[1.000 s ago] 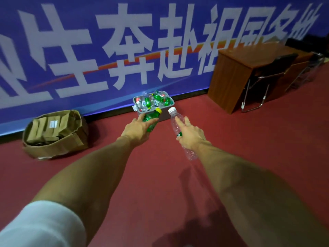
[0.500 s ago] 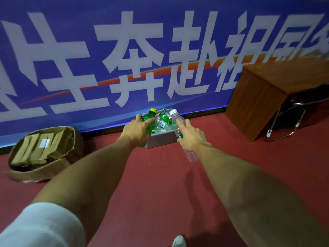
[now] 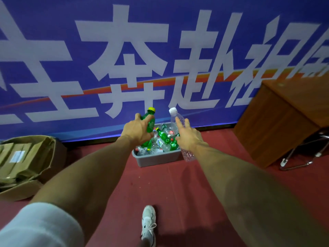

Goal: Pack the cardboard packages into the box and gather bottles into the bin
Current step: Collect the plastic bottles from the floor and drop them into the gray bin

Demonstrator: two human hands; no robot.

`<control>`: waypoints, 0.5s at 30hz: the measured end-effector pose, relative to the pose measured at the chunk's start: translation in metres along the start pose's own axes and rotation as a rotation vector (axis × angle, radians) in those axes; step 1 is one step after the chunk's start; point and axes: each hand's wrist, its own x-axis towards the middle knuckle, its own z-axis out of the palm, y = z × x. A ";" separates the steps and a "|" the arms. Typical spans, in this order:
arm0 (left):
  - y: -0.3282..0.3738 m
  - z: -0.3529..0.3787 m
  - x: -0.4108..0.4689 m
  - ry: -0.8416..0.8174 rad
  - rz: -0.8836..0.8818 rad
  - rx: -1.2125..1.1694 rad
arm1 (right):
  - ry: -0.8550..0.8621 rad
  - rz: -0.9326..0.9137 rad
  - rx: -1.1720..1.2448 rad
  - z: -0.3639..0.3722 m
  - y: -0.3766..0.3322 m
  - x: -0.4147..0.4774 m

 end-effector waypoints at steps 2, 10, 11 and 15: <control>-0.005 0.010 0.046 -0.005 0.005 -0.010 | -0.007 0.007 -0.003 0.004 0.007 0.048; -0.024 0.037 0.194 -0.113 0.022 -0.019 | -0.102 0.028 0.041 0.004 0.035 0.196; -0.023 0.039 0.209 -0.119 0.023 -0.016 | -0.110 0.030 0.050 0.002 0.040 0.211; -0.012 0.049 0.265 -0.096 0.000 -0.043 | -0.112 0.014 0.043 -0.003 0.063 0.270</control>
